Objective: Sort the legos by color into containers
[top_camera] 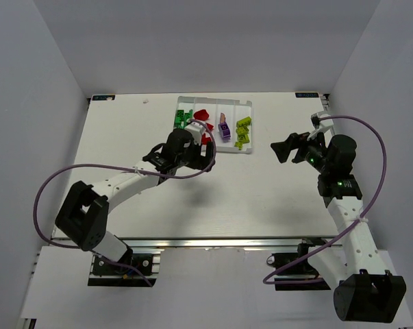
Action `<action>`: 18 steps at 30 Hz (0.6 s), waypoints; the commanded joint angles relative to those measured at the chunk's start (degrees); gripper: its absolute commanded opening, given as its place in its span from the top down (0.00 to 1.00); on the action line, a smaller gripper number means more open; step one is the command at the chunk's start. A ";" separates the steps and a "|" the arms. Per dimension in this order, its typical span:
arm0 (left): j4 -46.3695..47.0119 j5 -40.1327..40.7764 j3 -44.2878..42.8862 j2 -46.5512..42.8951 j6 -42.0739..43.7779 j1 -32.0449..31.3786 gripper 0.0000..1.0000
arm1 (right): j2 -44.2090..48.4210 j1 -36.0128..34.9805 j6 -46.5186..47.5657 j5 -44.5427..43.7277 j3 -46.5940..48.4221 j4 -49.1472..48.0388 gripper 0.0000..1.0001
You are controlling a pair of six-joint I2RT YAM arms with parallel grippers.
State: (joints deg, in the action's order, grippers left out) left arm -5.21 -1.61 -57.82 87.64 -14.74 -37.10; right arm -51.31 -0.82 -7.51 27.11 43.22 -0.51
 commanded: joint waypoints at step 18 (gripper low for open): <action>0.82 -4.71 -2.64 -11.78 3.32 4.67 0.02 | 2.17 2.40 -0.22 -3.03 1.08 -2.12 0.11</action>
State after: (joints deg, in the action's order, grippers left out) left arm -5.39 -2.76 -59.11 77.56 -10.74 -33.58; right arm -52.05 0.56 -6.20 25.52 43.40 0.45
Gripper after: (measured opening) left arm 0.982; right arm 0.895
